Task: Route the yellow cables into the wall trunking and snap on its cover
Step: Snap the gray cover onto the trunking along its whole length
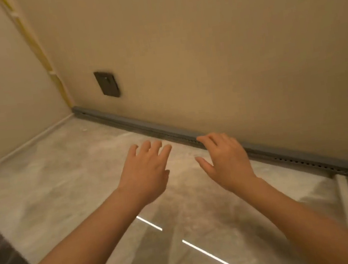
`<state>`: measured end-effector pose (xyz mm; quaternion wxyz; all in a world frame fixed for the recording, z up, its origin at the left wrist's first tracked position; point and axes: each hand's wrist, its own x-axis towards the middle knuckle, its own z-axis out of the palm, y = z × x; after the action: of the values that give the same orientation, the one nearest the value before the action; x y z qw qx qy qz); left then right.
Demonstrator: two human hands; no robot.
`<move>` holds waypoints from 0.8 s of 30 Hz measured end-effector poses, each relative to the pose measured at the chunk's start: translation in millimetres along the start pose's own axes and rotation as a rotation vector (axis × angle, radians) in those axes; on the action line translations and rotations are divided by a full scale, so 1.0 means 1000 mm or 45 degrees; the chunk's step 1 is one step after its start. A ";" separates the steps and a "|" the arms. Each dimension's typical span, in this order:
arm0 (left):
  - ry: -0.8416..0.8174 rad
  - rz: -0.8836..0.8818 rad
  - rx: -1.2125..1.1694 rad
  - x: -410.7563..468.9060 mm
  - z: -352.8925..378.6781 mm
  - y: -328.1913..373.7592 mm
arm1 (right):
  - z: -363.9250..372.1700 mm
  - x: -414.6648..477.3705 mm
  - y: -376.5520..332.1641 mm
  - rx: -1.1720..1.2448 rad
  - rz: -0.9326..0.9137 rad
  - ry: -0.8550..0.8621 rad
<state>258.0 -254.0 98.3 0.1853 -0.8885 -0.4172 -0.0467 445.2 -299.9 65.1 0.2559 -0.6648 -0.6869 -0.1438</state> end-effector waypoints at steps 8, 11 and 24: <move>0.048 -0.144 0.061 -0.127 -0.030 -0.175 | 0.004 0.042 -0.203 0.218 -0.091 0.099; 0.004 -0.165 0.091 -0.175 -0.033 -0.236 | 0.019 0.050 -0.263 0.256 -0.099 0.073; -0.075 -0.178 -0.077 -0.197 0.032 -0.387 | 0.101 0.133 -0.373 0.274 -0.020 -0.065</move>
<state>-165.3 -159.6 134.5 0.1422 -0.8634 -0.4819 -0.0459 62.5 -161.7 106.6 0.3071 -0.6315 -0.7098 -0.0543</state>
